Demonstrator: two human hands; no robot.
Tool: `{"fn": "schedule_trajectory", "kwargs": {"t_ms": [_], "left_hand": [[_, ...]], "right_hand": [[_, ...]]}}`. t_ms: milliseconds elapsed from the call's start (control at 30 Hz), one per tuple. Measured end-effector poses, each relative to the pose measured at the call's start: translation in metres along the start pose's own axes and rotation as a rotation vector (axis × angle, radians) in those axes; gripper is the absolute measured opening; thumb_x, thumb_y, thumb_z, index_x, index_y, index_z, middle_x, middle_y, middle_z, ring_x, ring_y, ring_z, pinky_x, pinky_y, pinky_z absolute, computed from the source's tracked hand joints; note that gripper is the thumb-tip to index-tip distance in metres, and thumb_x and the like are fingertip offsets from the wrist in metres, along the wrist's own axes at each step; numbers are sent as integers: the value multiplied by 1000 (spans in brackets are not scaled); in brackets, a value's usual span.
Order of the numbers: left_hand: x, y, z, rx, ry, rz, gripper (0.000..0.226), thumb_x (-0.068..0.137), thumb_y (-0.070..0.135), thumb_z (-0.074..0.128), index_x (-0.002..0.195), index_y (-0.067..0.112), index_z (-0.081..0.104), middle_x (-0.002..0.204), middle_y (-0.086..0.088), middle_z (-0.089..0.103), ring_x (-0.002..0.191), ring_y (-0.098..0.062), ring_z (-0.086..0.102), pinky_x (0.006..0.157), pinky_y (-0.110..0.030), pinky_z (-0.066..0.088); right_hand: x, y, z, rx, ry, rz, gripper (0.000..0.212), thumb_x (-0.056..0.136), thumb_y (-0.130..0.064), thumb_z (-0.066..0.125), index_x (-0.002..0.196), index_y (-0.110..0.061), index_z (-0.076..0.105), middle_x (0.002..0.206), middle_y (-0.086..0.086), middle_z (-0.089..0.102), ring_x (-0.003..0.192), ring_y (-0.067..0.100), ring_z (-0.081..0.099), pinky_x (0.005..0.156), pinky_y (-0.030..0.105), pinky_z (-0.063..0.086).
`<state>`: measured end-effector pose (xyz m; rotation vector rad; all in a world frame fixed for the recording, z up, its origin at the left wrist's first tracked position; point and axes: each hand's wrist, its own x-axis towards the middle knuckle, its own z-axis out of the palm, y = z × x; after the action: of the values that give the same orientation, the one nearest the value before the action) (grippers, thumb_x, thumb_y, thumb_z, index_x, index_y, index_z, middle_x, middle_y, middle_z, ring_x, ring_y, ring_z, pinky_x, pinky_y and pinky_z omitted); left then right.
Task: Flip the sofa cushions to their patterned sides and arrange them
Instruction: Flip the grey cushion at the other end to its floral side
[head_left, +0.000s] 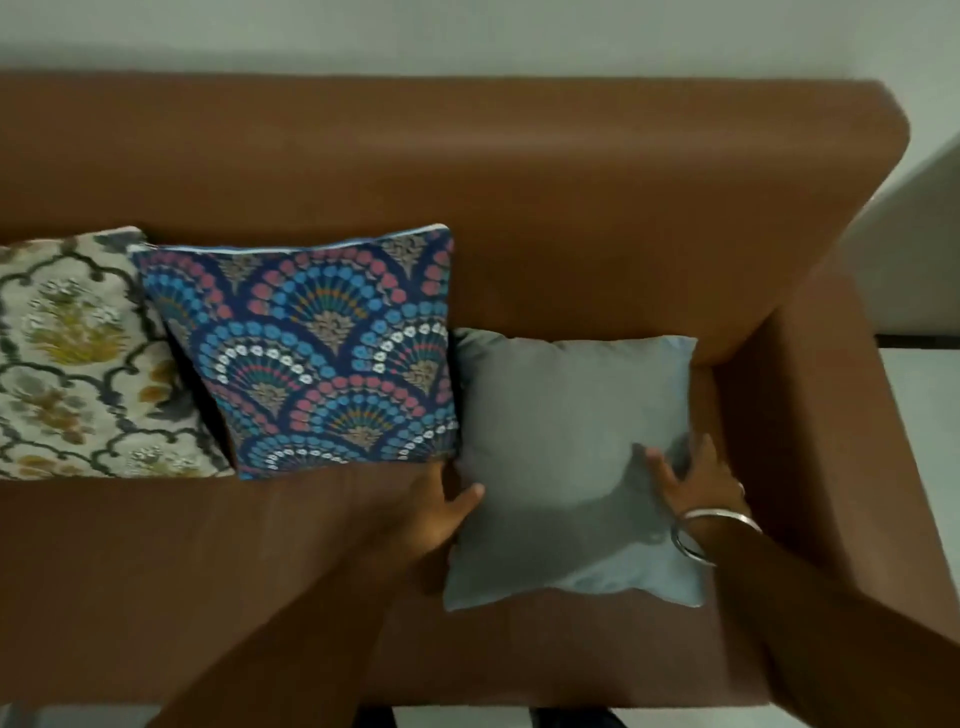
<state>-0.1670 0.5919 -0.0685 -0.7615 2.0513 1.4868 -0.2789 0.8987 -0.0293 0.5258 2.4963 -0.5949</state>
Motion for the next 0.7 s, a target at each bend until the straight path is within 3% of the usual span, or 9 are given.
{"fn": "schedule_trajectory", "kwargs": {"t_ms": [67,133,267,400,500,567,633,667,700], "left_hand": [[10,-20,31,-136,29,-91,80,83,61,68,148,24,43,149,3,52,137,-22,50,114,-47,40],[16,-35,46,-222,21,-182,87,73,77,66,145,32,47,145,9,55,131,-13,54,111,-39,42],[21,-31,59,-238,68,-161,51,80,72,59,123,45,53,121,30,57,121,-1,52,104,-21,40],[-10,11,49,-222,121,-98,31,97,45,56,125,33,49,117,14,60,107,-7,58,88,-14,46],[-28,57,22,-200,74,-88,12,100,36,56,108,28,57,103,3,66,91,-13,64,66,-12,48],[-29,91,-2,-282,-56,-172,22,91,42,67,94,21,74,94,-6,76,82,-21,71,67,-26,55],[-23,115,-17,-389,-101,-185,46,74,57,76,97,18,78,89,-6,79,78,-22,73,67,-33,60],[-15,122,-19,-421,-80,-158,56,76,65,69,106,18,73,85,-3,77,77,-20,70,68,-34,59],[-4,128,-18,-454,-51,-116,59,86,70,52,111,19,66,79,0,74,73,-16,65,68,-33,55]], "right_hand": [[24,34,4,70,-140,88,128,53,-98,45,150,-15,31,146,21,48,129,45,49,110,51,37],[39,51,15,244,-257,145,131,42,-99,52,144,-16,43,143,15,54,126,40,53,111,50,38],[49,67,25,459,-347,166,126,40,-93,63,140,-18,50,141,11,56,126,36,54,111,50,37],[9,61,-38,424,-461,63,100,51,-74,73,135,-25,52,120,-3,66,108,22,64,91,39,50],[-11,58,-104,527,-556,38,66,65,-53,74,125,-39,52,118,-7,67,101,15,67,83,33,53],[-8,48,-122,750,-459,-14,44,83,-38,65,126,-30,57,133,8,64,107,19,67,93,35,52],[11,47,-125,846,-82,39,47,97,-25,51,142,-15,43,148,12,48,125,21,54,107,36,42],[16,39,-129,919,5,87,47,100,-23,45,146,-14,37,152,12,42,130,26,49,109,41,41],[24,28,-131,968,-48,56,39,102,-26,39,140,-18,43,150,12,42,126,30,50,102,46,47]]}}
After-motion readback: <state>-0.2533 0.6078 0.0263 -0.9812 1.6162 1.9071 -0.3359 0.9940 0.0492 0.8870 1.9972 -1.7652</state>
